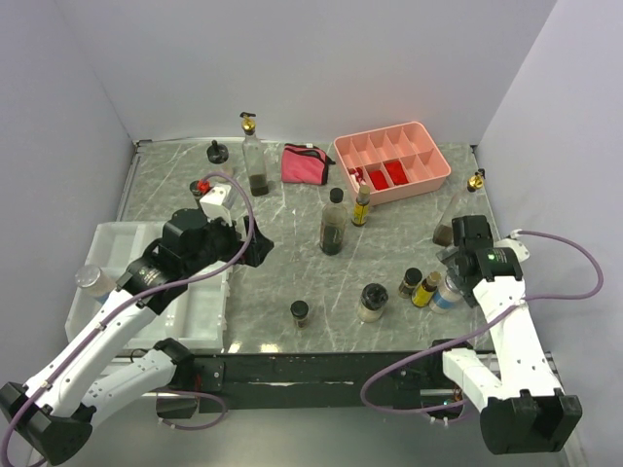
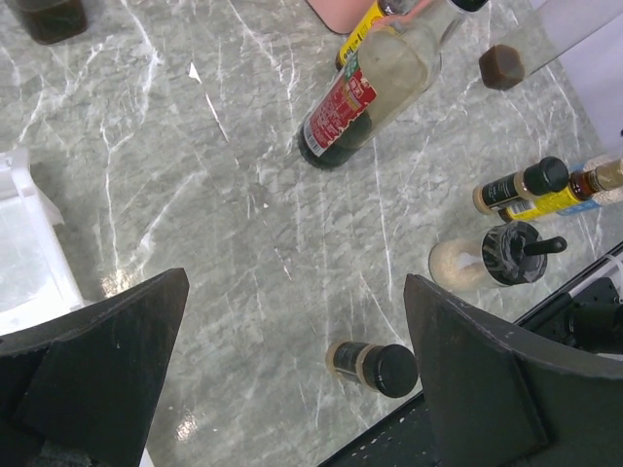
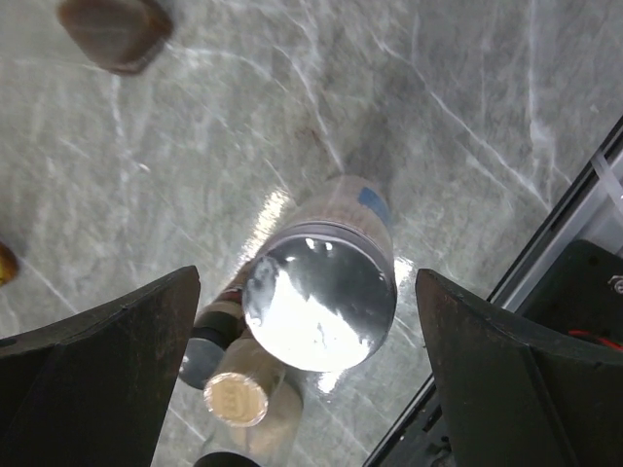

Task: Organize the condiment bottles
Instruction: Pick up the bottle from the corner of the board, then place the bottle at the center of the board.

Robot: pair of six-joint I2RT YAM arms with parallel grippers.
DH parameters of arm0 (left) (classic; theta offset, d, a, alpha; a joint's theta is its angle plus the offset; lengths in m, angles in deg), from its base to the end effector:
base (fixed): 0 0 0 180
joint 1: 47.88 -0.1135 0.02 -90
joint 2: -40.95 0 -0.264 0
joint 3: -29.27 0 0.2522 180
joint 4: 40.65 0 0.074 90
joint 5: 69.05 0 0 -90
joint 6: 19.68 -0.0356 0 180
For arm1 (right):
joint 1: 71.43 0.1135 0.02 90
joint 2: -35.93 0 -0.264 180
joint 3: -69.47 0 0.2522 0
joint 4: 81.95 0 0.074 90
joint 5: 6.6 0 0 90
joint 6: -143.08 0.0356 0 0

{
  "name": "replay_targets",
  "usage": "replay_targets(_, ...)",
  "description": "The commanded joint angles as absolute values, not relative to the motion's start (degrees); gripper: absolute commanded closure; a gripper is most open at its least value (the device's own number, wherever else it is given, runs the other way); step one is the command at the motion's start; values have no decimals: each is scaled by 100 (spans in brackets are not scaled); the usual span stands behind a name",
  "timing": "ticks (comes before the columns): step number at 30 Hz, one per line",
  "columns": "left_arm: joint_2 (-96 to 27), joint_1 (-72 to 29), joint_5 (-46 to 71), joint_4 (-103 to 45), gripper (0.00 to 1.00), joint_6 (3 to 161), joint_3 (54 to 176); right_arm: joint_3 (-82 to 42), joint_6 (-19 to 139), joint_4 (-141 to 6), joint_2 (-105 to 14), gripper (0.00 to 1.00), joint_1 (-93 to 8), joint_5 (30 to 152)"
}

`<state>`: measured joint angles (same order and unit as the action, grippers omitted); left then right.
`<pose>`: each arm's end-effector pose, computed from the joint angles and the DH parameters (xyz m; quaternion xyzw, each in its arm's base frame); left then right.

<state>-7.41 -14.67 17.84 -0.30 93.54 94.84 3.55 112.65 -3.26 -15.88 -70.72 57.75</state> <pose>0.1548 -0.1036 0.3424 0.0875 0.8298 -0.2803 0.4746 0.1471 -0.0136 0.2867 0.5099 0.8044 -0.0795 0.2942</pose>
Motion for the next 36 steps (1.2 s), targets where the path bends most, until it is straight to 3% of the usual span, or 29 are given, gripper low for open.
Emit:
replay_targets(1,-721,-1439,1937,-236,1,9326,9480,526,11460,-569,-1724,1,-7116,5818)
replay_targets(3,-730,-1448,2015,-245,1,9326,9488,527,11504,-553,-1829,2,-7116,5783)
replay_targets(5,-739,-1439,2086,-210,1,9334,9506,500,11522,-526,-1909,9,-7107,5713)
replay_targets(6,-730,-1448,2078,-201,1,9334,9506,491,11557,-526,-1909,17,-7116,5599)
replay_targets(11,-651,-1439,2306,-236,0,9343,9480,483,11662,-500,-1681,33,-7116,5142)
replay_targets(18,-397,-1448,2649,-324,1,9378,9462,44,11707,-394,-1540,74,-7107,4772)
replay_targets(24,7,-1448,2719,-552,1,9536,9304,-580,11399,-587,-1461,98,-7116,4798)
replay_targets(29,61,-1448,2983,-465,1,9642,9400,-1248,10620,-1034,-1531,100,-7116,5078)
replay_targets(36,34,-1457,3080,-377,1,9721,9480,-1504,9185,-2378,-1321,100,-6722,6687)
